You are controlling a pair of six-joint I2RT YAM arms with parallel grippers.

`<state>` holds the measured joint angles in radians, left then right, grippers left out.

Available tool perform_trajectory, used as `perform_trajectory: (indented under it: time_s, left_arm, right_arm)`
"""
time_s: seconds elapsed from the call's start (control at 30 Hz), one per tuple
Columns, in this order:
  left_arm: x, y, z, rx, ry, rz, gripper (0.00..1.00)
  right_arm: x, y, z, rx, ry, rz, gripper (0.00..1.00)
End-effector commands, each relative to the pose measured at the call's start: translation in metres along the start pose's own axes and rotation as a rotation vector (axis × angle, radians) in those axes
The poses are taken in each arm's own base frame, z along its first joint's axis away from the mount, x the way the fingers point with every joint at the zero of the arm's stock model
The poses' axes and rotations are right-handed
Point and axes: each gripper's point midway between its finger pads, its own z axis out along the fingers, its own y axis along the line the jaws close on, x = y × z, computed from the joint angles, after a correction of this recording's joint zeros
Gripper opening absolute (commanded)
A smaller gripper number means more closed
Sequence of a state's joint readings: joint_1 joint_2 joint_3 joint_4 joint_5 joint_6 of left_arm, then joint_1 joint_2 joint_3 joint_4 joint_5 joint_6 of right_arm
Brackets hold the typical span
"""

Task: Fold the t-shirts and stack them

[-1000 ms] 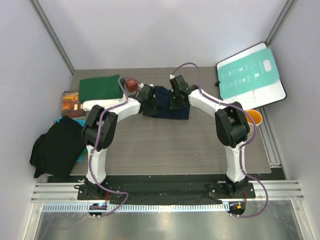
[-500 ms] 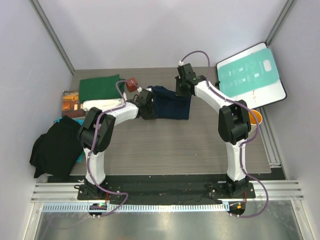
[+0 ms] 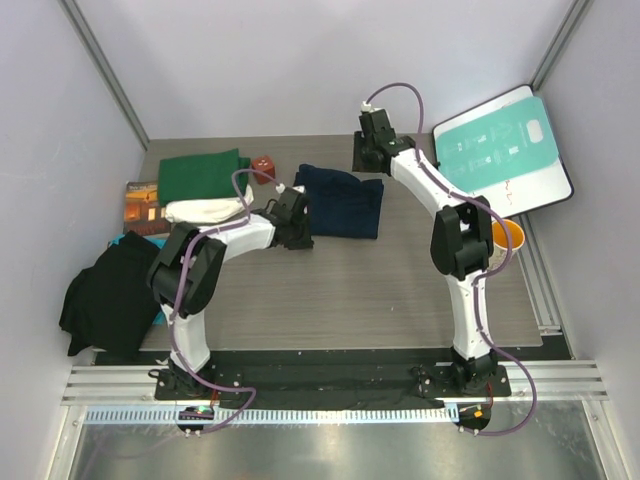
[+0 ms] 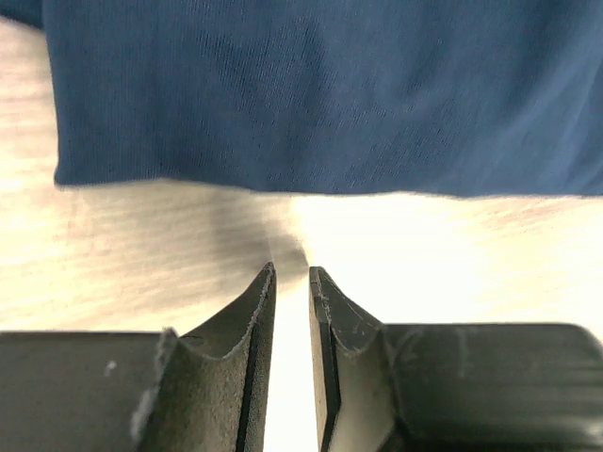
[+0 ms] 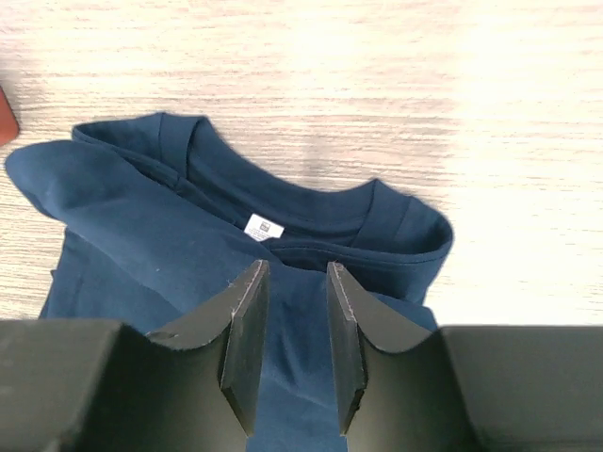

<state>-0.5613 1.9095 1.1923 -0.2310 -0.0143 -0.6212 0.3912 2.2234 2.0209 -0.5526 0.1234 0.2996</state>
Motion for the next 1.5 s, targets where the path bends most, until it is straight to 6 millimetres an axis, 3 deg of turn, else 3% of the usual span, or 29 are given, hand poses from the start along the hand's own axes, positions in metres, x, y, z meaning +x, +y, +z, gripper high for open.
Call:
perform_trajectory:
  time_s: [0.0,0.03,0.13,0.23,0.3,0.33,0.4,0.53,0.63,0.73,0.93,1.13,1.27,1.47]
  left_arm:
    - [0.026,0.017,-0.012,-0.054,0.071,0.004,0.22]
    - [0.023,0.016,-0.016,-0.051,0.060,0.006,0.22]
    - [0.008,0.011,-0.030,-0.048,0.015,0.011,0.22]
    - [-0.021,0.000,-0.047,-0.035,-0.066,0.016,0.24]
    - [-0.033,-0.006,-0.051,-0.030,-0.084,0.030,0.26]
    - [-0.050,-0.017,-0.056,-0.011,-0.113,0.036,0.26]
    - [-0.059,-0.023,-0.057,-0.012,-0.108,0.053,0.26]
    - [-0.089,-0.041,-0.047,-0.002,-0.125,0.073,0.26]
    - [-0.096,-0.044,-0.029,-0.018,-0.109,0.086,0.26]
    - [-0.107,-0.050,-0.020,-0.016,-0.116,0.082,0.25]
    - [-0.103,-0.044,0.013,-0.043,-0.080,0.071,0.25]
    - [-0.071,-0.030,0.033,-0.064,0.009,0.047,0.22]
    - [-0.052,-0.021,0.033,-0.068,0.037,0.028,0.22]
    - [-0.021,-0.005,0.030,-0.084,0.103,0.035,0.21]
  right_arm:
    - [-0.072,0.005,-0.064,-0.008,-0.195,-0.024,0.37]
    - [-0.084,0.006,-0.080,-0.017,-0.228,-0.025,0.37]
    - [-0.095,0.017,-0.109,-0.081,-0.249,-0.034,0.37]
    - [-0.084,0.030,-0.125,-0.165,-0.202,-0.026,0.36]
    - [-0.065,0.037,-0.124,-0.181,-0.160,-0.037,0.34]
    - [-0.058,0.040,-0.124,-0.185,-0.151,-0.044,0.34]
    - [-0.038,0.045,-0.119,-0.191,-0.121,-0.057,0.34]
    - [-0.003,0.044,-0.099,-0.179,-0.035,-0.067,0.32]
    - [0.012,0.042,-0.084,-0.169,-0.005,-0.075,0.31]
    - [0.013,0.037,-0.064,-0.133,-0.007,-0.091,0.29]
    - [0.019,0.025,-0.022,-0.069,0.022,-0.084,0.29]
    - [0.028,0.010,0.005,-0.032,0.056,-0.055,0.27]
    - [0.035,-0.007,0.023,0.010,0.078,-0.034,0.27]
    - [0.027,-0.024,0.042,0.038,0.073,0.000,0.27]
